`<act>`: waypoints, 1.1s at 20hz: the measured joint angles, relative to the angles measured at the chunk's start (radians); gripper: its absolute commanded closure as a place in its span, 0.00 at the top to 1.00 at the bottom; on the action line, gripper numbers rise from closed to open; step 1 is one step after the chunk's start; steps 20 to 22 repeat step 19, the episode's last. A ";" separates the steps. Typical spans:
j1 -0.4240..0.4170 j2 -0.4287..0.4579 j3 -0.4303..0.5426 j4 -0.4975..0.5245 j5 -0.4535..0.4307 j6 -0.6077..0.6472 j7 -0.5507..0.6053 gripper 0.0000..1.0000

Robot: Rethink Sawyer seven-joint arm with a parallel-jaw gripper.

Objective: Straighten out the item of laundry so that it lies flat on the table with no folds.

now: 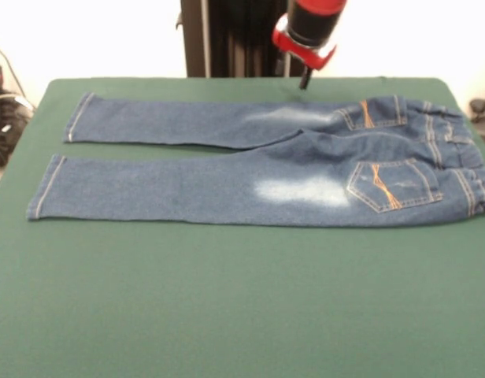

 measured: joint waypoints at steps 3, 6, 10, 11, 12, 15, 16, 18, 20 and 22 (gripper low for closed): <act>0.022 -0.009 -0.011 0.000 0.013 -0.022 0.000 1.00; 0.029 -0.015 -0.015 0.000 0.031 -0.041 0.000 1.00; 0.040 -0.028 -0.026 0.000 0.068 -0.065 0.000 1.00; 0.053 -0.033 -0.040 -0.001 0.081 -0.075 0.000 1.00; 0.060 -0.034 -0.049 -0.003 0.086 -0.080 0.000 1.00; 0.084 -0.034 -0.076 -0.008 0.089 -0.101 0.000 1.00; 0.085 -0.033 -0.082 -0.009 0.089 -0.112 0.000 1.00; 0.086 -0.033 -0.092 -0.010 0.089 -0.133 0.000 1.00; 0.084 -0.033 -0.099 -0.010 0.090 -0.146 0.000 1.00; 0.084 -0.033 -0.099 -0.010 0.090 -0.146 0.000 1.00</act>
